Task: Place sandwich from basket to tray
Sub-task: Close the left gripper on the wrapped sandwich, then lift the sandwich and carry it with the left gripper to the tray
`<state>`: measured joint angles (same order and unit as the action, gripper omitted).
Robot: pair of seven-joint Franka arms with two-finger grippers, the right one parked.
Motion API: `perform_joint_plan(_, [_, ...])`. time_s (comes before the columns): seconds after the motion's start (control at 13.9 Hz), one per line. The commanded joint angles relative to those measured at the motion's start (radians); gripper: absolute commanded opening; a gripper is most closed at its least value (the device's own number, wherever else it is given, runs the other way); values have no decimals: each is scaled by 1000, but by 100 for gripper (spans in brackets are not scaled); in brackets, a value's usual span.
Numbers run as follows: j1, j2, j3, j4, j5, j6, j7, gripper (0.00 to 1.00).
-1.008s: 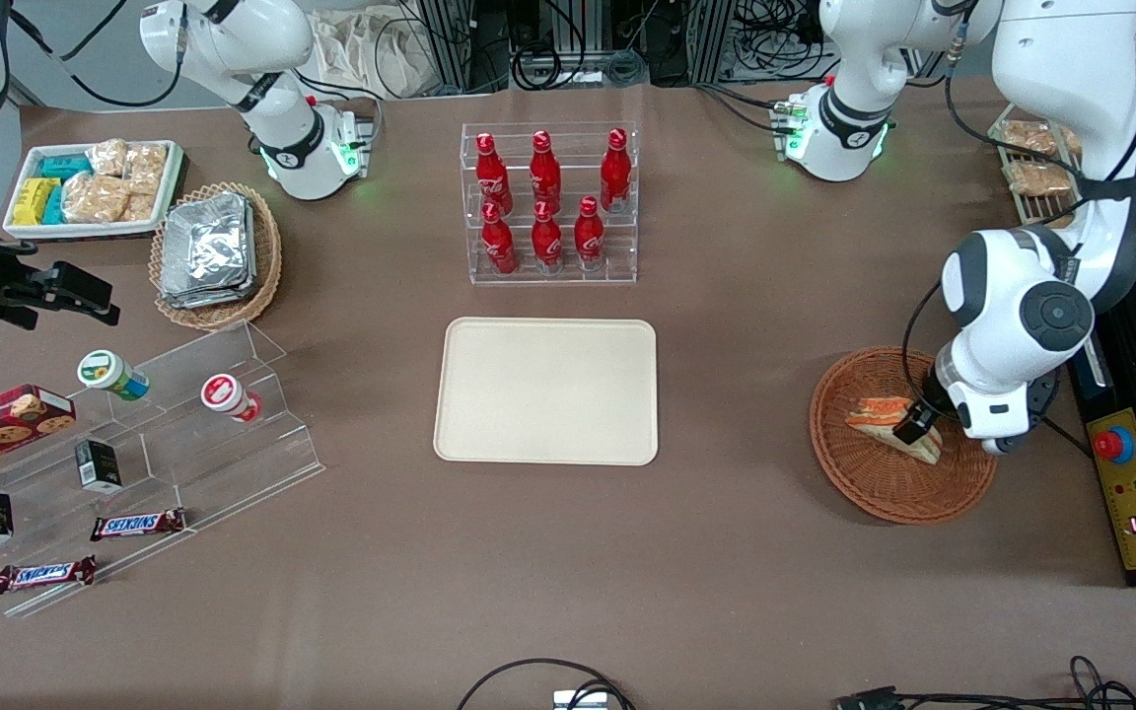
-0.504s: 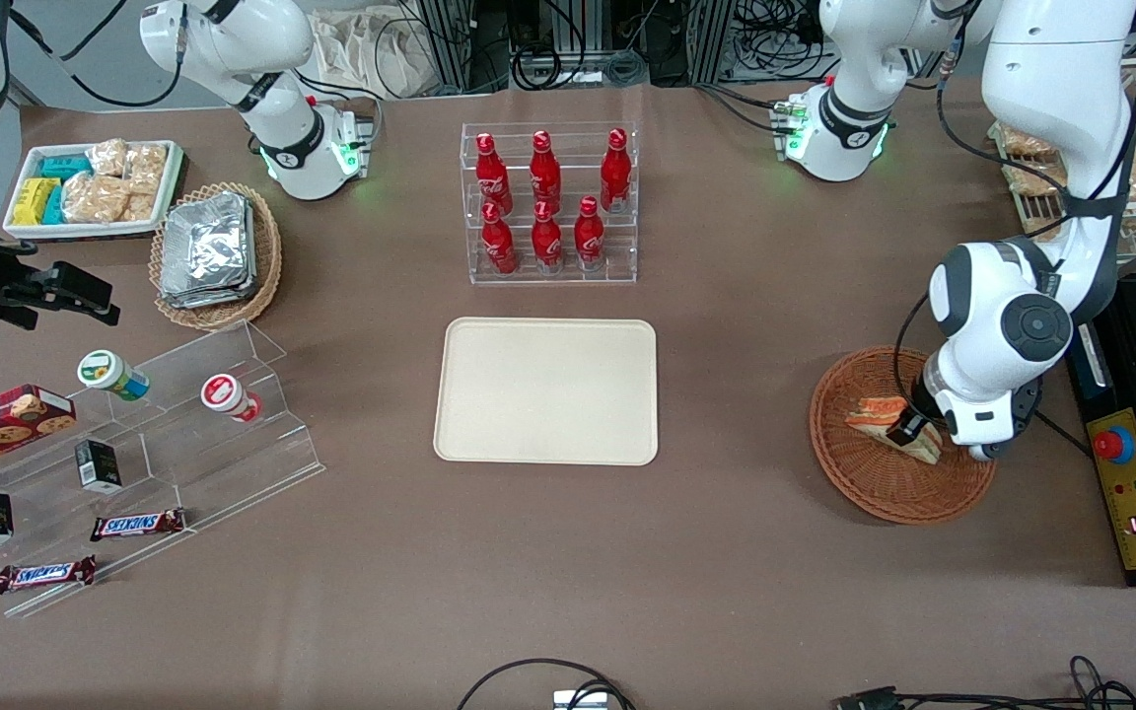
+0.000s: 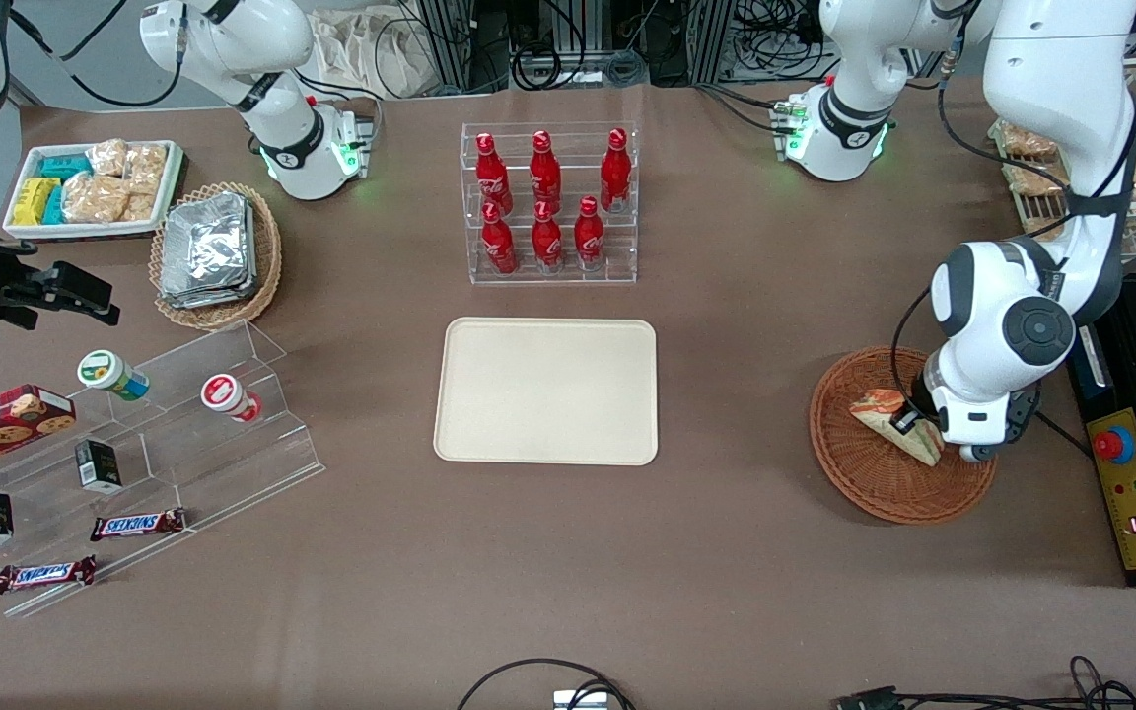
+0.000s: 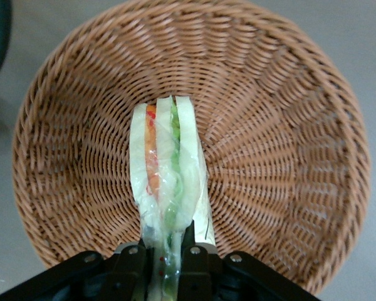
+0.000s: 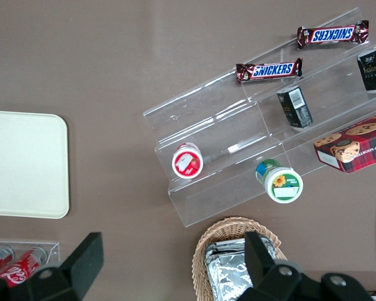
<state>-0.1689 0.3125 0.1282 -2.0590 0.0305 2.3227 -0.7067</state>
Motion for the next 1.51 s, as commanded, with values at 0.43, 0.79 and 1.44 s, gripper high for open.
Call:
perform_joint_plan(0.43, [-14, -78, -64, 474, 8, -601, 441, 0])
perform_joint_plan(0.79, [-40, -108, -234, 644, -4, -802, 510, 0])
perform_joint_plan(1.44, [-88, -5, -541, 620, 40, -594, 280, 0])
